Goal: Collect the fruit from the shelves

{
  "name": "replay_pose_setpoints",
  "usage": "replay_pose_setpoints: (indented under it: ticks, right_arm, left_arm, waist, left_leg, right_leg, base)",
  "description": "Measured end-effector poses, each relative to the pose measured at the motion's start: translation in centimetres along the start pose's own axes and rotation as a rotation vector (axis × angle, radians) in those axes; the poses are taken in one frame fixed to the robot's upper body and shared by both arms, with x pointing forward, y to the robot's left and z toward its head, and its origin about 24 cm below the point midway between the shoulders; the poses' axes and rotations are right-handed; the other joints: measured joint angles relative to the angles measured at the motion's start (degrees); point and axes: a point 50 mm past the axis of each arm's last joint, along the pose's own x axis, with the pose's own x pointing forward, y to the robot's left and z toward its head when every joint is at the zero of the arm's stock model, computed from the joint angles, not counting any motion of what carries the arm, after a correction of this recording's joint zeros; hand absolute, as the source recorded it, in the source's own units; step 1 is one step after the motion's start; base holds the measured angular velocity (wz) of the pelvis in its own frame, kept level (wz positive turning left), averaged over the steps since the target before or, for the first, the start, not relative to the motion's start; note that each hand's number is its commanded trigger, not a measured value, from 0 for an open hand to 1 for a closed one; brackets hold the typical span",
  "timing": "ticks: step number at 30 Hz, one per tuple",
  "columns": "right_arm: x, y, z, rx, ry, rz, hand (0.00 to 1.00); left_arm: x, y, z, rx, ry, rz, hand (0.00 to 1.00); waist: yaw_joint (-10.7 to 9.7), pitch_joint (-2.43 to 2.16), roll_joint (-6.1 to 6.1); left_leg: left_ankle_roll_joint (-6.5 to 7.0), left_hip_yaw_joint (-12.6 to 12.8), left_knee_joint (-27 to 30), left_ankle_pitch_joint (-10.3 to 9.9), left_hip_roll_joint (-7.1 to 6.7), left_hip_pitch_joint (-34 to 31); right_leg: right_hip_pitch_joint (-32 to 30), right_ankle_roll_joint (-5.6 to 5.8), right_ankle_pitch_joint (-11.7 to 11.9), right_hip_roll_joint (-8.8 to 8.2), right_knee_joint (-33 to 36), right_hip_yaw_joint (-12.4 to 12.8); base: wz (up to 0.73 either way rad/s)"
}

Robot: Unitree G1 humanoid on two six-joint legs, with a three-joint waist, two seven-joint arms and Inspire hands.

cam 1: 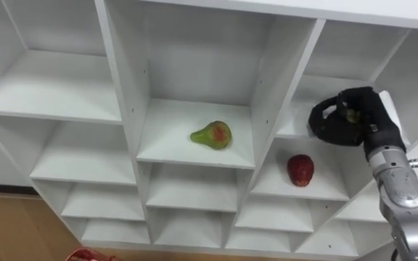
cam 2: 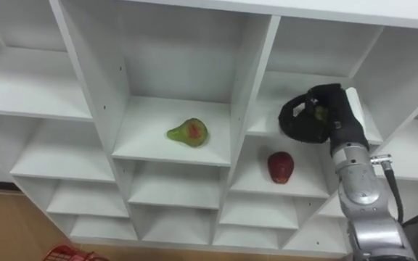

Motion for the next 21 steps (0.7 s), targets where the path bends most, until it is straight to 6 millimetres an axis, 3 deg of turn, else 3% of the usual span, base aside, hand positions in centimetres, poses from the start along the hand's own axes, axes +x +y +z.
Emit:
replay_pose_setpoints:
  ticks: [13,17,19,21]
  right_arm:
    - [-1.8,2.5,0.8,0.115,-0.053,0.141,1.0]
    - [-3.0,5.6,0.4,0.148,-0.048,0.312,1.0]
    - [-4.7,8.5,-2.2,0.14,0.121,0.477,1.0]
    - [-6.0,10.3,-3.1,0.129,0.201,0.59,1.0]
  left_arm:
    - [0.5,-0.1,1.9,-0.143,-0.043,-0.01,1.0]
    - [0.8,-0.4,2.8,-0.217,-0.053,-0.022,1.0]
    - [0.9,-0.8,3.8,-0.233,-0.077,-0.049,1.0]
    - [0.9,-1.2,4.2,-0.251,-0.084,-0.074,1.0]
  waist:
    - [-0.15,-0.06,0.81]
    - [-0.42,-0.03,0.74]
    - [0.27,0.05,0.69]
    - [0.5,0.15,0.7]
  left_leg:
    - [-0.04,1.18,-0.32,0.01,0.35,0.05]
    - [-0.06,1.51,-0.36,0.01,0.43,0.06]
    - [-0.05,1.84,-0.26,0.01,0.41,-0.18]
    - [-0.01,1.89,-0.02,0.01,0.36,-0.66]
  right_leg:
    - [-0.43,-0.08,0.06,0.04,0.11,0.24]
    - [-0.51,-0.2,0.16,0.1,0.32,0.54]
    - [-1.23,-0.2,0.16,0.07,1.12,0.95]
    - [-1.84,-0.2,0.16,-0.05,1.37,1.15]
  base:
    - [-0.02]
    - [-0.03]
    - [-0.08]
    - [-0.08]
